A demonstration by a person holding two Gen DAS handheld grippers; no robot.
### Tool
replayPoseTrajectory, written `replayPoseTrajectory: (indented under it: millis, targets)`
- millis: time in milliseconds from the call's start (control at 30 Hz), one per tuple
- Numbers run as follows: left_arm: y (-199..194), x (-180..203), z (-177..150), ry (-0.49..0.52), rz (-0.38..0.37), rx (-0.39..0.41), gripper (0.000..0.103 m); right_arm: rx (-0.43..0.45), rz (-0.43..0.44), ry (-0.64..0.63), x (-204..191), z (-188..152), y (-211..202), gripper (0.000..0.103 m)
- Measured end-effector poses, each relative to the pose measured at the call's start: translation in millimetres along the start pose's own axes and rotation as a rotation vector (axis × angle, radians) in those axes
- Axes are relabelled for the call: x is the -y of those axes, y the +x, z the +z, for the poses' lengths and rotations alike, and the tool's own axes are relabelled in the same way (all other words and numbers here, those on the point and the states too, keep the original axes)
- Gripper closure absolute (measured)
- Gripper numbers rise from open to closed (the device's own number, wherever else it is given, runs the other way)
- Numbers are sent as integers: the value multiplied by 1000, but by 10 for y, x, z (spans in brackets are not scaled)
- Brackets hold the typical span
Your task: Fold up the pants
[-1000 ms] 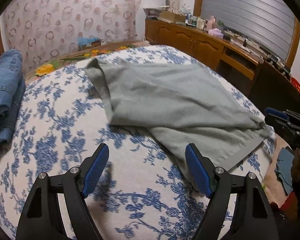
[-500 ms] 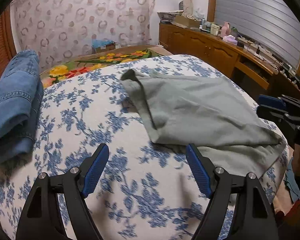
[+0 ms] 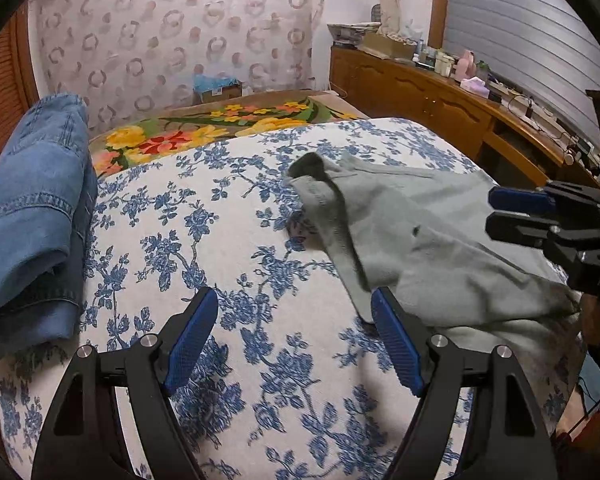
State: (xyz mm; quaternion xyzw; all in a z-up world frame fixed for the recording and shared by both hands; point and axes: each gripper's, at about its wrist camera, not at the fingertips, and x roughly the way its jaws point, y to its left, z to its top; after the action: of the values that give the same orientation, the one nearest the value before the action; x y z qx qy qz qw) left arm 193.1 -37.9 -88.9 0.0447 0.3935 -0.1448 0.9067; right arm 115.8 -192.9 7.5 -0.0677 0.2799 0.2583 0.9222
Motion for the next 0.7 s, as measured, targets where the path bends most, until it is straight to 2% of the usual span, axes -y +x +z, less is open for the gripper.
replayPoseTrajectory:
  millis: [200,267,500,600,633,700]
  targets:
    - [146,-92,-27,-11,7,-31,23,-66,40,-39,-52,85,264,61]
    - [161,-91,-31,-9,2,-34,23,-85,54,-49,-63,110,335,66]
    - [222,-81,-61,-1,-18,-41,23,-118,83,-77,-115,204,502,71]
    - [257,-82,-69,-4,-24,-61,23,-138,88,-86,-123,211,537,80]
    - [253,-80,-70,-4,-25,-60,23,-138,93,-86,-121,216,538,87]
    - [247,-77,-72,-4,-23,-59,23,-124,105,-81,-123,240,534,94]
